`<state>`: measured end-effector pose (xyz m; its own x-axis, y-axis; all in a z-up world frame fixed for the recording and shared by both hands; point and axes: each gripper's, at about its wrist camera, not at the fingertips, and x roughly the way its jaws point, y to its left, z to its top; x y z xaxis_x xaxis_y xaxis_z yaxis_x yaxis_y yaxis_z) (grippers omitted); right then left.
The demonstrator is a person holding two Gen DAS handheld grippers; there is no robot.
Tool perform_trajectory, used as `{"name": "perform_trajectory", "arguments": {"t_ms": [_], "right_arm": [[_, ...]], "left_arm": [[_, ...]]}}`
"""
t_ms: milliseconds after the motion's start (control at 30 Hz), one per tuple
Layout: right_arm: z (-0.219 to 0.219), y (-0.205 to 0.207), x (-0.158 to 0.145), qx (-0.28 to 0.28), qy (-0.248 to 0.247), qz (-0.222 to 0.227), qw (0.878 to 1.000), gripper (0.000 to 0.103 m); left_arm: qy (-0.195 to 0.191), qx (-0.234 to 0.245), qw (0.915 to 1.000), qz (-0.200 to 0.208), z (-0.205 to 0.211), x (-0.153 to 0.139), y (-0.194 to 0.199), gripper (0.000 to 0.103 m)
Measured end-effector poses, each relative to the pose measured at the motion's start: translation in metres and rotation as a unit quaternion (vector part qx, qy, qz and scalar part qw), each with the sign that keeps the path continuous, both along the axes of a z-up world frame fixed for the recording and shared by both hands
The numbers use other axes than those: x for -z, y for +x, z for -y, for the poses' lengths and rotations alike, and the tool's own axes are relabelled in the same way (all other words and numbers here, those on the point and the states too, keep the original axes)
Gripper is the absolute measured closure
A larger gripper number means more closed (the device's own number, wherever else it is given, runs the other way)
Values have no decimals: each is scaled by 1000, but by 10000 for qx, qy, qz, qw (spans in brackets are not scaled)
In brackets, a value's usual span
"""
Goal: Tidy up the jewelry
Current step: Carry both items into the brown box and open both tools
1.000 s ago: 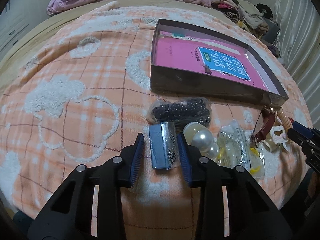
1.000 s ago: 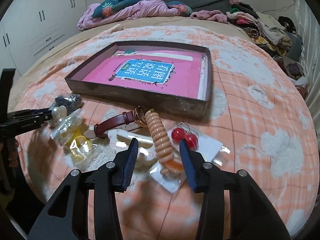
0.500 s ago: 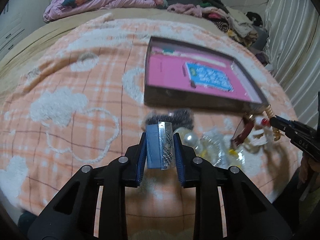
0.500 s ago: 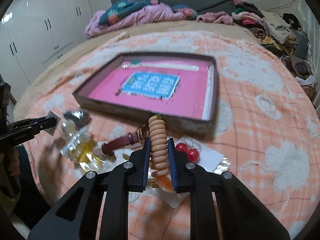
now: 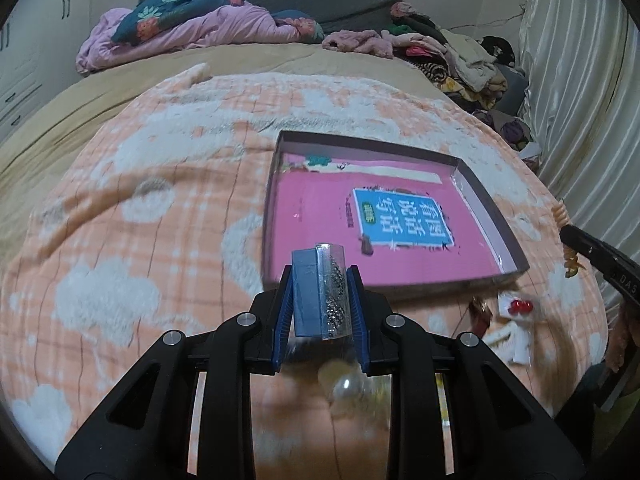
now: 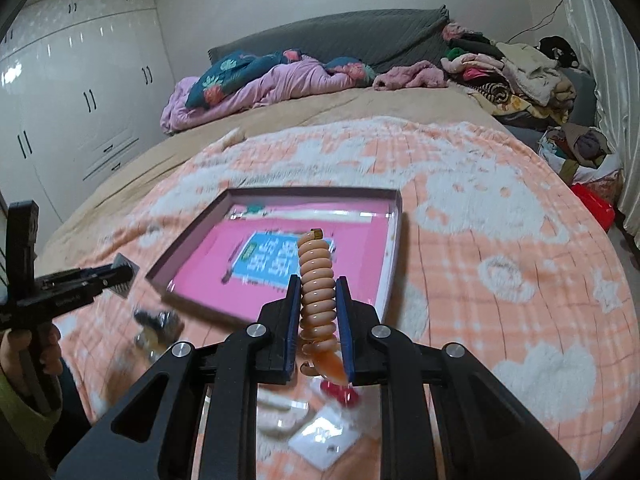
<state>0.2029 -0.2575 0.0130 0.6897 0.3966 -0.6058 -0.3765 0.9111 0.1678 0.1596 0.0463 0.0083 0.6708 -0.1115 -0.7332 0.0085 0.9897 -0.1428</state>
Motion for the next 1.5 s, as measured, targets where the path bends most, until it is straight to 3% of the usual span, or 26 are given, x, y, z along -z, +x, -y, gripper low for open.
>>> {"name": "perform_trajectory", "arguments": {"t_ms": [533,1067,1200,1233,1333,1400,1467,1500], "right_arm": [[-24,51,32,151,-150,-185,9996,86],[-13,63,56,497,-270,-380,9977,84],[-4,57,50,570,-97,-338,9978,67],[-2,56,48,586,-75,-320,9977,66],[6,49,39,634,56,-267,9976,56],[12,43,33,681,140,-189,9974,48],[16,35,25,672,206,-90,9975,43],[18,30,21,666,221,-33,9975,39]], "left_arm": [[34,101,9999,-104,25,19,53,85],[123,12,9995,-305,24,39,68,85],[151,-25,9995,-284,24,39,68,84],[158,-43,9995,-254,23,38,67,80],[132,-94,9998,-136,20,28,62,57],[158,-119,9998,-15,19,20,58,52],[124,-151,9997,120,18,9,51,37],[99,-174,9996,189,17,4,48,35]]}}
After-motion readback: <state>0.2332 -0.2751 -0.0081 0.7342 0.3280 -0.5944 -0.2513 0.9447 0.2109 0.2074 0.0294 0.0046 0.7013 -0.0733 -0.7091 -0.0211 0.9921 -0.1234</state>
